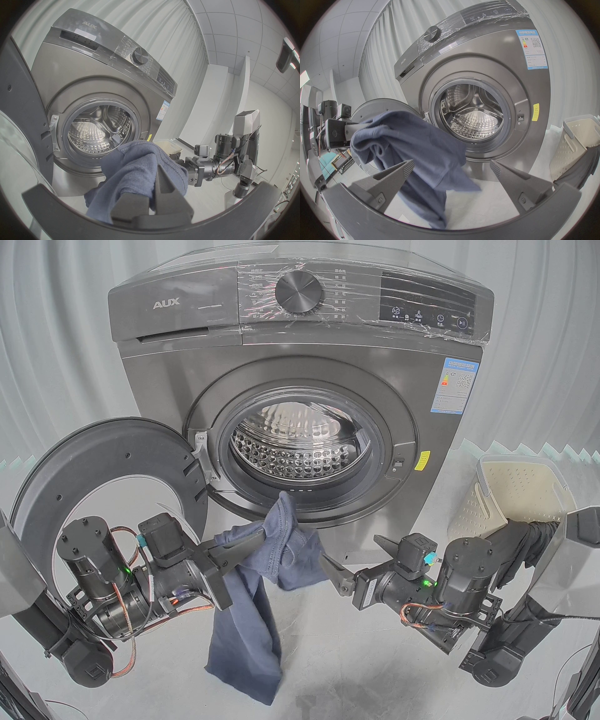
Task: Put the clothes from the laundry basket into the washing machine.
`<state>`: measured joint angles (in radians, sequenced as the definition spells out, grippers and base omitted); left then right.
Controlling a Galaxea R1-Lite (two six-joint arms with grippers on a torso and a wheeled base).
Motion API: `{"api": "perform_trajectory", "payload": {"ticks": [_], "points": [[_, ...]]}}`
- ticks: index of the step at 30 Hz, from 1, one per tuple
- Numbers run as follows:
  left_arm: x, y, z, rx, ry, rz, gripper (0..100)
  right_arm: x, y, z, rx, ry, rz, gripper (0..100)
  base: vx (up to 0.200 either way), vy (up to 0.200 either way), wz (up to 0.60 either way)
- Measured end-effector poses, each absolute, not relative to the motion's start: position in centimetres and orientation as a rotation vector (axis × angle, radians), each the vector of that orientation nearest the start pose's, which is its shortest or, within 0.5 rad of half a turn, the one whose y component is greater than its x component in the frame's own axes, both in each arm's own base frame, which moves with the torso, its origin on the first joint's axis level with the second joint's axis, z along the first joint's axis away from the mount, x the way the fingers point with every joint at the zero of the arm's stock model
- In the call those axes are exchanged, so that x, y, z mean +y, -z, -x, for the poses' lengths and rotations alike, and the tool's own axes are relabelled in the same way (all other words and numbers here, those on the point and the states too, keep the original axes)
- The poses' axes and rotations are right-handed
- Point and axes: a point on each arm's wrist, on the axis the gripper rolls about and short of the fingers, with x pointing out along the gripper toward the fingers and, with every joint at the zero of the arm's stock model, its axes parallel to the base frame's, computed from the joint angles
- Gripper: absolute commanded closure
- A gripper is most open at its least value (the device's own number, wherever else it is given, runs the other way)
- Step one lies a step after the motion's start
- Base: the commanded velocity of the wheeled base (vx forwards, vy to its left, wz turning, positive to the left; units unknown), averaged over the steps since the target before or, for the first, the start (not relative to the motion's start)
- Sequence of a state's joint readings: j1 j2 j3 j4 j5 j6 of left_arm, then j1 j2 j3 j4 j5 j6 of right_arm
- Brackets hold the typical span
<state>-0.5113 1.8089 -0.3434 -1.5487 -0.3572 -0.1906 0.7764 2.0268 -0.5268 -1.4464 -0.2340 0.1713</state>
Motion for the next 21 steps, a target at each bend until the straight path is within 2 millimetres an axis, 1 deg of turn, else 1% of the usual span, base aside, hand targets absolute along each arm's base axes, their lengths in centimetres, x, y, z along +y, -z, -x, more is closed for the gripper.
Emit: {"api": "perform_trajectory", "payload": {"ticks": [11, 21], "points": [[-13.7, -13.8, -23.1, -0.023, 0.864, 0.189, 100, 21.6, -8.6, -23.0, 0.131, -0.533, -0.119, 0, 0.0, 0.0, 0.0], [-13.9, -14.4, -23.6, -0.044, 0.841, 0.222, 100, 22.2, -8.2, -22.5, 0.14, -0.563, -0.115, 0, 0.0, 0.0, 0.0]]}}
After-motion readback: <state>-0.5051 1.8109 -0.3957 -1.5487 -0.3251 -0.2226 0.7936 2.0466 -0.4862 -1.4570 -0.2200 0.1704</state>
